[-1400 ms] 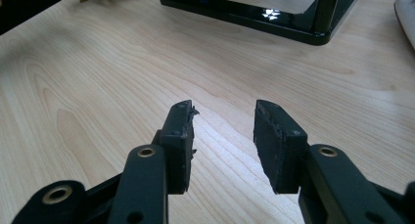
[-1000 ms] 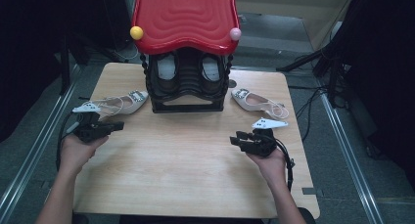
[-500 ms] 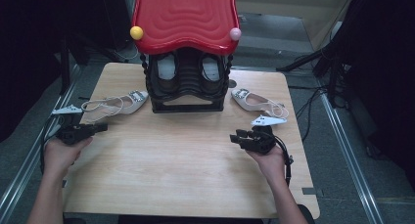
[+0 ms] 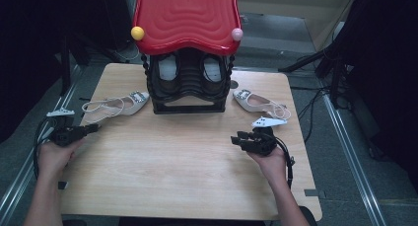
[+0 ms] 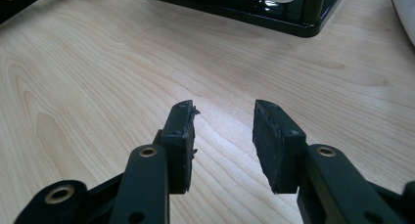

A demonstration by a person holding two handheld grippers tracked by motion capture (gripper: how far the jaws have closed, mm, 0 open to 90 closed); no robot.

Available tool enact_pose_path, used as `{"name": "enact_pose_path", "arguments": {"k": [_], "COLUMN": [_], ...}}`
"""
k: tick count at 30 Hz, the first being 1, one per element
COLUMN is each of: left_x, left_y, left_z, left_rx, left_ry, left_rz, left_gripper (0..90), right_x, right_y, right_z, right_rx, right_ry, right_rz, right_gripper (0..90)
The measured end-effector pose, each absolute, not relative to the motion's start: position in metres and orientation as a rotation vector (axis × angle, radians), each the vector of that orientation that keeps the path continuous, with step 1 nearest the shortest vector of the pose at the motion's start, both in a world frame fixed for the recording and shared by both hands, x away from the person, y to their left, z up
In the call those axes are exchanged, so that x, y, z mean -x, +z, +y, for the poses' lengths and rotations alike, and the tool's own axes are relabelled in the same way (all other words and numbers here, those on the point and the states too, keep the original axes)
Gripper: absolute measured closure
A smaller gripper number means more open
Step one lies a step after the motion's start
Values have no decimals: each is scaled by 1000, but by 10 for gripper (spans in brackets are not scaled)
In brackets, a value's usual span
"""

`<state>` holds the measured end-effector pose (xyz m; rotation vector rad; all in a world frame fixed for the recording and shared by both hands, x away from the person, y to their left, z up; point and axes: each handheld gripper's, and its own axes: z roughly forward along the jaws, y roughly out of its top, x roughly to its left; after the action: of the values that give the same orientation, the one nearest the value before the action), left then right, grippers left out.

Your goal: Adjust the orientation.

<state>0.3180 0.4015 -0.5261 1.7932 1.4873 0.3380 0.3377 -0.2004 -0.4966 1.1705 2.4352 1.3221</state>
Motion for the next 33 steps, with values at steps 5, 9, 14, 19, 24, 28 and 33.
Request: {"name": "enact_pose_path", "arguments": {"k": [5,9,14,19,24,28,33], "left_x": [-322,-325,-327,-336,-339,-340,-340], "left_y": [-531,-534,-532,-535,-538,-537,-537], "left_z": [404,407,414,416,415,408,405], "left_rx": [-1788,-1795,-1795,-1797,-1780,-1794,-1773], "left_ry": [309,333,371,370,318,316,247], "left_rz": [1506,1541,1561,1571,1548,1543,1558], "left_gripper": [870,873,874,878,884,894,899], "right_x": [-337,-337,-335,-335,-334,-333,-333], "right_y": [-496,-496,-497,-498,-498,-498,-498], "right_z": [-201,-203,-203,-204,-205,-206,-206], "right_rx": [-1172,-1180,-1185,-1182,-1185,-1190,-1191], "right_ry": [1319,1317,1311,1312,1307,1307,1306], "right_rz": [2434,2431,2432,2427,2428,2425,2424], "right_gripper": [615,615,615,616,621,623,622]}}
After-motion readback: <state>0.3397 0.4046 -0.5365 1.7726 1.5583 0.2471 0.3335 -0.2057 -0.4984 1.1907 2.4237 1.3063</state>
